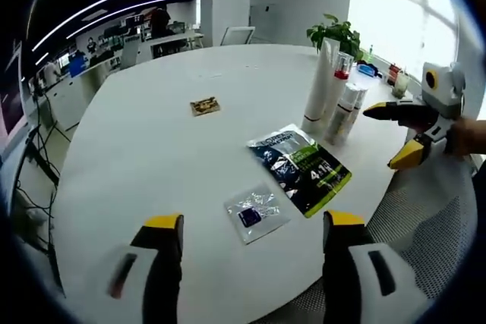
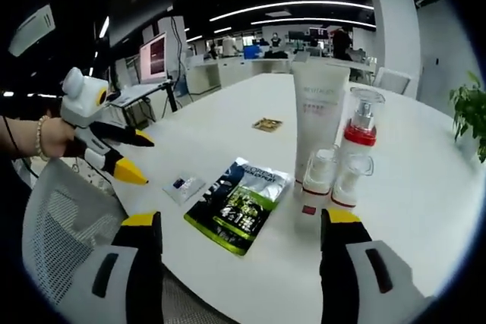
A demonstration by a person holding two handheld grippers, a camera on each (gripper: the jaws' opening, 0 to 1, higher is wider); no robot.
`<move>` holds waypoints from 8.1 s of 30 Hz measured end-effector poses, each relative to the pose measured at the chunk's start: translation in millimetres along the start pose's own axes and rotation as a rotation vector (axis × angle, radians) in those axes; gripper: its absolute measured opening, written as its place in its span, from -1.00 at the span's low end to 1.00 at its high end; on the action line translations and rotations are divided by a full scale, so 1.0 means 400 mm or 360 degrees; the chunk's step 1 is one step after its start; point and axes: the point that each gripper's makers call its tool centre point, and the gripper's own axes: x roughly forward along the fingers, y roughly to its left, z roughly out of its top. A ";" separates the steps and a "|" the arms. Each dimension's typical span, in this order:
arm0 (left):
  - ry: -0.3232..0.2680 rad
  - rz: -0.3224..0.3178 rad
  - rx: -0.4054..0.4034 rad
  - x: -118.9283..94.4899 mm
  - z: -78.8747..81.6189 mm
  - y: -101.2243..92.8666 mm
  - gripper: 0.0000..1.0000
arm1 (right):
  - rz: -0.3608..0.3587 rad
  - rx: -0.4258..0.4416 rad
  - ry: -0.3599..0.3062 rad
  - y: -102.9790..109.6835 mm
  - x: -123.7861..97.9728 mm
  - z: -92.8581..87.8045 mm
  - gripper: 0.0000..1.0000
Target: Arrange the skincare products in the storage area until every visible bottle or jar stands upright without overlapping.
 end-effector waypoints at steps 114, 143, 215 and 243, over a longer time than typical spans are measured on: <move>0.0096 -0.0104 -0.0030 0.314 0.272 0.117 0.54 | -0.0241 0.0159 0.0073 -0.145 -0.061 -0.047 0.73; 0.0161 0.0007 -0.0196 0.511 0.337 0.185 0.42 | -0.0264 0.0188 0.0114 -0.155 -0.058 -0.062 0.72; 0.0053 0.0102 0.0040 0.487 0.358 0.189 -0.26 | -0.0279 0.0190 0.0077 -0.159 -0.061 -0.052 0.69; -0.0160 0.0041 0.0068 0.288 0.365 0.119 -0.26 | -0.0227 0.0174 -0.0037 -0.140 -0.078 0.001 0.69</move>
